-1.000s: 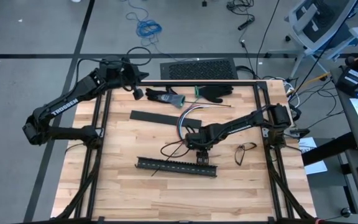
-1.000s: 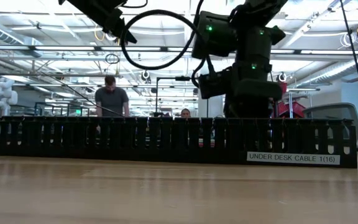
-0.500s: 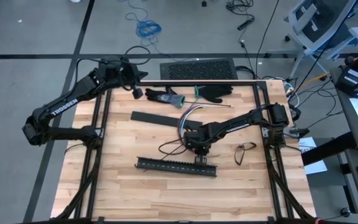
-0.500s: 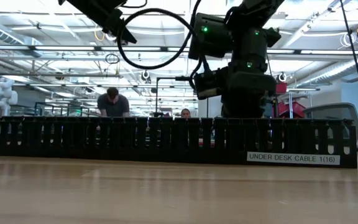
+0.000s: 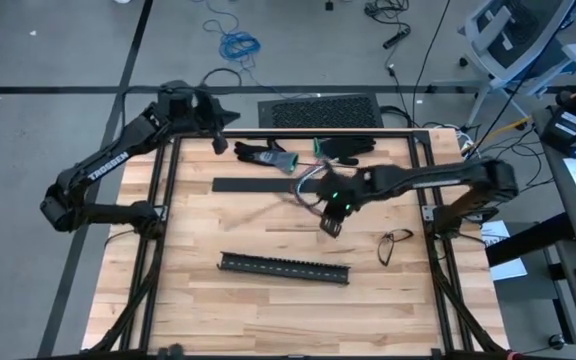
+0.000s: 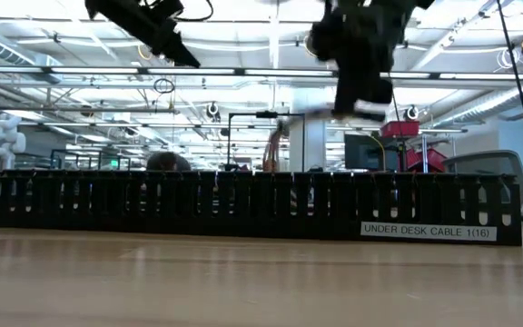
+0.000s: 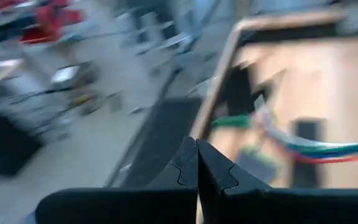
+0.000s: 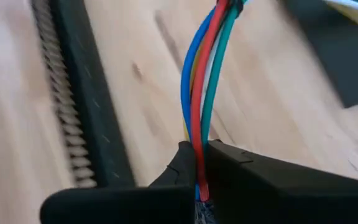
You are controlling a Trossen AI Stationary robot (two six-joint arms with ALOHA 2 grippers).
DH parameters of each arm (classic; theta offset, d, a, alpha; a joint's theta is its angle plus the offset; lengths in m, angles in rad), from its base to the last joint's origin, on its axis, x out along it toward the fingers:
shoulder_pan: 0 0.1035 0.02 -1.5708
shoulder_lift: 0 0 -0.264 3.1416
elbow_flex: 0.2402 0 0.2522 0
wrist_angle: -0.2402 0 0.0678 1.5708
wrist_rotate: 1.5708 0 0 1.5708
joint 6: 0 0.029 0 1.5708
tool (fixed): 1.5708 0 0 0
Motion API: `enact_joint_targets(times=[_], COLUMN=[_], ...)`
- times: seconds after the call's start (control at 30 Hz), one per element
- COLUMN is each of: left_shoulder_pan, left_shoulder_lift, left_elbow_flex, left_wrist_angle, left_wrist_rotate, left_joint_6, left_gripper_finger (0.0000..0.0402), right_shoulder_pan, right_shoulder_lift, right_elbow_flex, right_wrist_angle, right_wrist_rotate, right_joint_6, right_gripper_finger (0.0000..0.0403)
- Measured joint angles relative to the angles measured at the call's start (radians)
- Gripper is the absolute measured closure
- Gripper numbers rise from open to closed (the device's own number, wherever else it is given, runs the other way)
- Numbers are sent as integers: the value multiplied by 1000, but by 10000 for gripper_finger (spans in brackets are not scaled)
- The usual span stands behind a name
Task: Ziptie cables
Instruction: Insert the cable wire into the black cable duct
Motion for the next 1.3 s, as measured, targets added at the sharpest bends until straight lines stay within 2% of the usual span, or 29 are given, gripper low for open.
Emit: enact_joint_targets(times=[0.13,0.23,0.33,0.5,0.63,0.83,1.07,1.2,1.3], left_shoulder_pan=[-6,-49,-88,-130,-154,-112,88,183,202], left_shoulder_lift=[90,193,291,414,483,472,363,286,253], left_elbow_flex=[0,0,-1,-1,0,0,0,0,0], left_wrist_angle=[93,204,302,562,681,621,554,607,682], left_wrist_rotate=[219,261,265,299,463,486,485,505,616], left_joint_6=[-64,-151,-164,-267,-369,-378,-389,-525,-673], left_gripper_finger=[401,401,401,401,401,401,401,401,401], right_shoulder_pan=[-18,-17,-3,47,57,29,-35,-85,-122], right_shoulder_lift=[-74,-109,-110,-109,-116,-176,-296,-324,-320], right_elbow_flex=[0,1,3,2,2,3,3,4,4], right_wrist_angle=[47,111,143,183,247,309,290,369,484], right_wrist_rotate=[-30,-77,-132,-146,-144,-85,-4,43,42], right_joint_6=[75,109,128,126,132,150,146,150,151], right_gripper_finger=[396,396,396,396,396,396,396,396,396])
